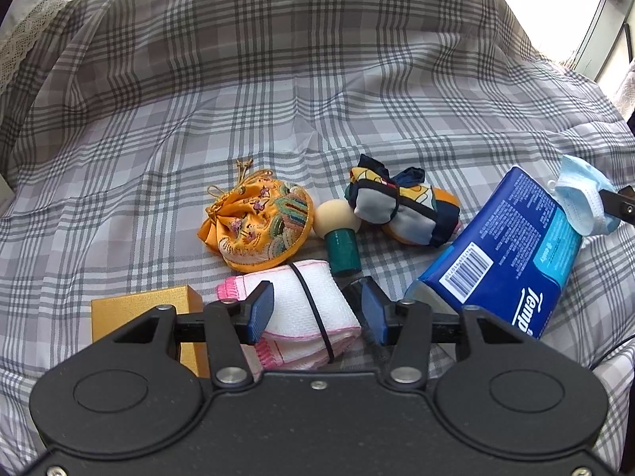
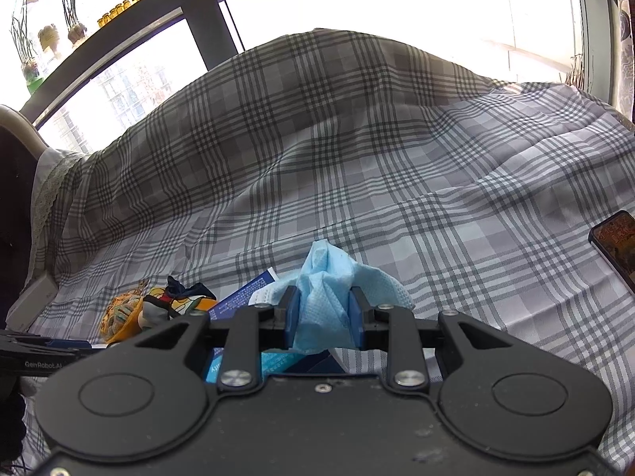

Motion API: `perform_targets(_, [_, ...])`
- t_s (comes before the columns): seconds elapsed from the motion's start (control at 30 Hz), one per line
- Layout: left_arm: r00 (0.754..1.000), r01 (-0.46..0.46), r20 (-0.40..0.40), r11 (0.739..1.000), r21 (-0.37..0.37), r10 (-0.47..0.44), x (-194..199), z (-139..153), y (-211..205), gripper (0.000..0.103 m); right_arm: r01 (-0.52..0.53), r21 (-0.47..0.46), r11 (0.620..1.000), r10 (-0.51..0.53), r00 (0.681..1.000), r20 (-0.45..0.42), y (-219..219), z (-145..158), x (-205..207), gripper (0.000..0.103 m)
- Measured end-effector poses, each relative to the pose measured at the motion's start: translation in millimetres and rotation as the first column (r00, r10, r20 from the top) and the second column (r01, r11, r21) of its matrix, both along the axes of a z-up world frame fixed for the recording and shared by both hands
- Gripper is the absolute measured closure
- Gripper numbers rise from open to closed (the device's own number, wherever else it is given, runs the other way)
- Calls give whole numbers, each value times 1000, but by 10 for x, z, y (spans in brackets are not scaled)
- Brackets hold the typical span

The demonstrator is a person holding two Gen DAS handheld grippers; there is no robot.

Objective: Organize soft objects
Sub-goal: 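Grasp the pink-edged white towel with the left tool while the right tool holds the mask, then carry the towel and mask to the tray while the right tool releases the mask inside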

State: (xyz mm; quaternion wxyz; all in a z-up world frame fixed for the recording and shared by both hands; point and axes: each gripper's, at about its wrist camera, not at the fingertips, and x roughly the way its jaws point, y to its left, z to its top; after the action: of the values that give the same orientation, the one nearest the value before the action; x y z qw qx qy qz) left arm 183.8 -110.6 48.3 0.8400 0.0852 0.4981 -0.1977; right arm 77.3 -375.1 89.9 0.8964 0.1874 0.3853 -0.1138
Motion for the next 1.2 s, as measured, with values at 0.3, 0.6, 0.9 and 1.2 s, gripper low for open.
perform_targets(0.3, [996, 8, 90, 995, 97, -17, -41, -189, -128, 41, 8, 21, 1000, -9, 1000, 7, -12, -46, -19, 77])
perform_targets(0.6, [997, -57, 62, 992, 111, 50, 139, -366, 1, 30, 9, 47, 999, -10, 1000, 15, -50, -85, -46, 77])
perform_targets(0.9, [997, -66, 42, 998, 16, 65, 160, -357, 125, 34, 19, 42, 999, -19, 1000, 18, -29, -77, -59, 77])
perform_targets(1.2, [997, -25, 69, 998, -60, 30, -163, 9, 238, 35, 56, 16, 998, -57, 998, 11, 34, 123, -267, 77])
